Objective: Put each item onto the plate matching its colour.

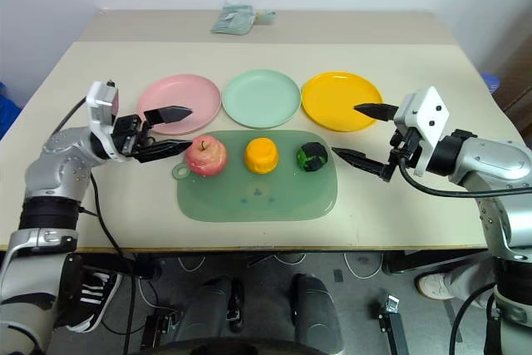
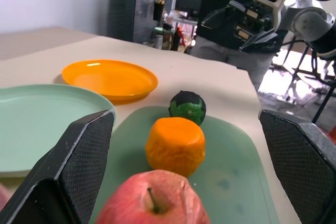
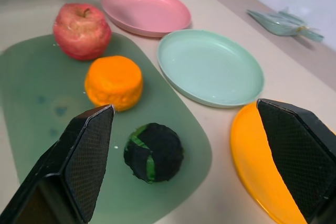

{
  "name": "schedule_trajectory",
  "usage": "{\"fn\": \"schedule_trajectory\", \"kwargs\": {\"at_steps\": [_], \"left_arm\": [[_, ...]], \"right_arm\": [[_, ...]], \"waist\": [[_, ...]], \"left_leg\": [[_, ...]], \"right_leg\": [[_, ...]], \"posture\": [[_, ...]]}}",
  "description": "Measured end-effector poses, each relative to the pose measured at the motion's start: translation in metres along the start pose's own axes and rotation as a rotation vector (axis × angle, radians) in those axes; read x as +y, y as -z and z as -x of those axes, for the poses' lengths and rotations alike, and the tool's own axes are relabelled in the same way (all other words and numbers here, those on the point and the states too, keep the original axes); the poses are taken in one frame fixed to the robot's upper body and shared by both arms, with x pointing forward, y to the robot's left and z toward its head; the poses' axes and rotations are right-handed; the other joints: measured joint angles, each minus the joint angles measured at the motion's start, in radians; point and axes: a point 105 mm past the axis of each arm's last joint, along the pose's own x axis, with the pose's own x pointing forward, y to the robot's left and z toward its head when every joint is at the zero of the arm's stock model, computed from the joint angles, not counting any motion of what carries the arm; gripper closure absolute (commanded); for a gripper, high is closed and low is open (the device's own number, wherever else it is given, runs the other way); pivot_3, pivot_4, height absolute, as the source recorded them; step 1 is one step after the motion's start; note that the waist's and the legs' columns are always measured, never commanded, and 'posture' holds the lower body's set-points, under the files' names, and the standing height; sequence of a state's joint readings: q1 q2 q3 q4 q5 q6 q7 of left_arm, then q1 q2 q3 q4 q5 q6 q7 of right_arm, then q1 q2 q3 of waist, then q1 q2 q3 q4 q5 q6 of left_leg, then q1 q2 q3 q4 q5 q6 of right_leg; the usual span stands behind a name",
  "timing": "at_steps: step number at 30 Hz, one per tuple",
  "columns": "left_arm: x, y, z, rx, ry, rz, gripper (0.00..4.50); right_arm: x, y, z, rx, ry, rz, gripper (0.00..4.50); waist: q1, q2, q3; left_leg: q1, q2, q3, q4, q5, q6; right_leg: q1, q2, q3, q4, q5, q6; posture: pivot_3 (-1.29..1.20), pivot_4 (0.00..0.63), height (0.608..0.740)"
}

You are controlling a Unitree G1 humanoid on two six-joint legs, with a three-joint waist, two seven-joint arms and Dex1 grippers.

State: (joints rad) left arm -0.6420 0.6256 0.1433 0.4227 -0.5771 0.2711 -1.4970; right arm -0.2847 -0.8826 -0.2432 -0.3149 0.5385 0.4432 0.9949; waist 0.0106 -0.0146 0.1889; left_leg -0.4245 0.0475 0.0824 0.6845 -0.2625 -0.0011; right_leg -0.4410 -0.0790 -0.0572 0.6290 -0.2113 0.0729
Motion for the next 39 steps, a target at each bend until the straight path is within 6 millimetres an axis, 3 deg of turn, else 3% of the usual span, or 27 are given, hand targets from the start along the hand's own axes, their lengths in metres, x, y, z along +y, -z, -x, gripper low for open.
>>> {"fn": "schedule_trajectory", "kwargs": {"at_steps": [4,8,14,18,31,39], "left_arm": [[0.002,0.000,0.007,0.015,-0.017,0.007,0.00],[0.005,0.002,0.015,0.040,-0.045,0.000,0.00],[0.010,-0.009,0.008,0.052,-0.020,-0.050,0.00],[0.010,-0.006,0.006,0.096,-0.015,-0.084,0.00],[0.007,0.045,-0.015,0.237,0.031,-0.099,0.00],[0.010,0.062,-0.032,0.275,0.037,-0.216,0.00]], "right_arm": [[0.009,-0.017,-0.012,-0.062,-0.070,-0.006,0.06],[0.034,-0.036,-0.027,-0.177,-0.174,-0.076,0.06],[0.065,-0.050,-0.048,-0.257,-0.263,-0.135,0.06],[0.066,-0.050,-0.049,-0.255,-0.269,-0.154,0.06],[0.068,-0.045,-0.049,-0.255,-0.240,-0.198,0.06],[0.065,-0.041,-0.046,-0.247,-0.206,-0.212,0.06]], "waist": [[0.000,0.000,0.000],[0.000,0.000,0.000],[0.004,0.000,0.000],[0.002,0.000,0.000],[0.002,0.000,0.000],[0.002,-0.001,0.000]], "left_leg": [[0.000,0.000,0.000,0.000,0.000,0.000],[-0.001,0.000,0.000,0.000,0.000,0.000],[-0.001,0.000,0.000,0.001,0.000,0.000],[-0.001,0.000,0.000,0.000,0.000,0.000],[-0.001,0.000,0.000,0.000,0.000,0.000],[-0.001,0.000,0.000,0.000,0.000,0.000]], "right_leg": [[0.000,0.000,0.000,0.000,0.000,0.000],[0.000,0.000,0.000,0.000,0.000,0.000],[0.000,-0.001,0.000,0.000,0.000,0.000],[0.000,-0.001,0.000,0.000,0.000,0.001],[-0.001,0.000,0.000,0.000,0.001,0.001],[-0.001,0.000,0.000,0.000,0.001,0.002]], "posture": [[0.00,0.150,0.740],[0.00,0.150,0.740],[0.00,0.150,0.740],[0.00,0.150,0.740],[0.00,0.150,0.740],[0.00,0.150,0.740]]}}
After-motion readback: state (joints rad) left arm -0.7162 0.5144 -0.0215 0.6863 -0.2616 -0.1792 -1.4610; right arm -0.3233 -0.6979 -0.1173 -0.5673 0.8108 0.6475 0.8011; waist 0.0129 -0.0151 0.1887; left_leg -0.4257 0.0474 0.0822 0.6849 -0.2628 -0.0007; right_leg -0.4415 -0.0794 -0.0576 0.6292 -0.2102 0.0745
